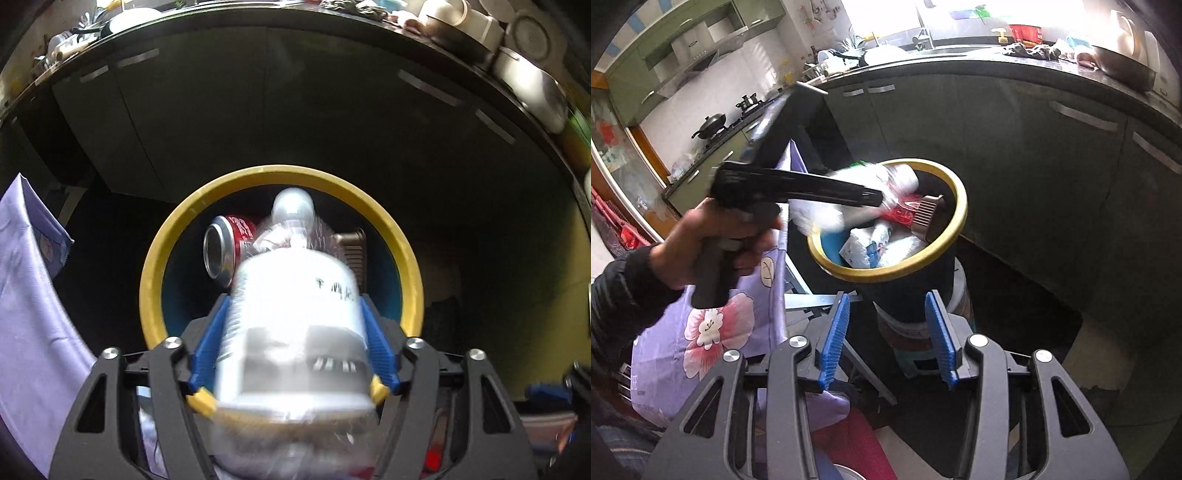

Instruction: Collect trash

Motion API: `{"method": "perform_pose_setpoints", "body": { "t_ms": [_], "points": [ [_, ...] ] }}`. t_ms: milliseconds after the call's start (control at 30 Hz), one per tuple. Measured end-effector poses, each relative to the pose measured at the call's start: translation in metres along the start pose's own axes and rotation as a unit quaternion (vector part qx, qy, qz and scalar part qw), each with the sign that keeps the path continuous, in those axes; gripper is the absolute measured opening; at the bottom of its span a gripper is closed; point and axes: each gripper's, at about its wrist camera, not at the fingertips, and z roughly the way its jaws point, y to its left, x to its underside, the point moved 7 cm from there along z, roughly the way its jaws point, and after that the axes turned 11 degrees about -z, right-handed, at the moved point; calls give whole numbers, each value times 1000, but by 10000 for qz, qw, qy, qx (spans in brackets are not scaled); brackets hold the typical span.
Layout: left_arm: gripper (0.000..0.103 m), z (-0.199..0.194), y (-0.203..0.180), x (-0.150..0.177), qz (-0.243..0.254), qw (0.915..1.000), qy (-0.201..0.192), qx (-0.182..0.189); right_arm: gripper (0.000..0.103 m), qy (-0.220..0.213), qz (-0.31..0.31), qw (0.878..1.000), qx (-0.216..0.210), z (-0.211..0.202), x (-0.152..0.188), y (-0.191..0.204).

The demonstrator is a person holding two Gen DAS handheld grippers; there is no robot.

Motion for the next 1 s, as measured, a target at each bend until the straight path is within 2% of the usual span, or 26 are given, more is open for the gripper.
{"method": "perform_pose_setpoints", "body": {
  "t_ms": [67, 167, 333, 400, 533, 633, 667, 800, 1000],
  "points": [
    [77, 0, 4, -1, -96, 9999, -88, -86, 47, -22, -26, 10000, -29, -1, -1, 4],
    [77, -14, 11, 7, -247, 9997, -68, 34, 47, -49, -91, 9999, -80, -4, 0, 12],
    [80, -70, 35, 43, -430, 9980, -431, 161, 49, -40, -180, 9996, -196, -5, 3, 27],
    [83, -98, 52, 67, -578, 9963, -619, 129, 52, -4, -276, 9992, -273, -1, 3, 37],
    [92, -147, 83, 102, -838, 9910, -1039, -123, 56, 41, -476, 9983, -327, 5, 4, 57],
    [96, -182, 106, 133, -969, 9842, -1424, -416, 68, -14, -609, 9978, -257, 6, 2, 68],
    [96, -192, 113, 143, -1028, 9812, -1548, -529, 73, -48, -654, 9975, -246, 6, 1, 72],
    [96, -242, 150, 196, -1488, 9606, -2096, -1058, 96, -246, -768, 9966, -159, 0, -6, 82],
    [96, -309, 192, 272, -2270, 9200, -2666, -1762, 98, -352, -1168, 9925, -21, -6, -12, 108]
  ]
}}
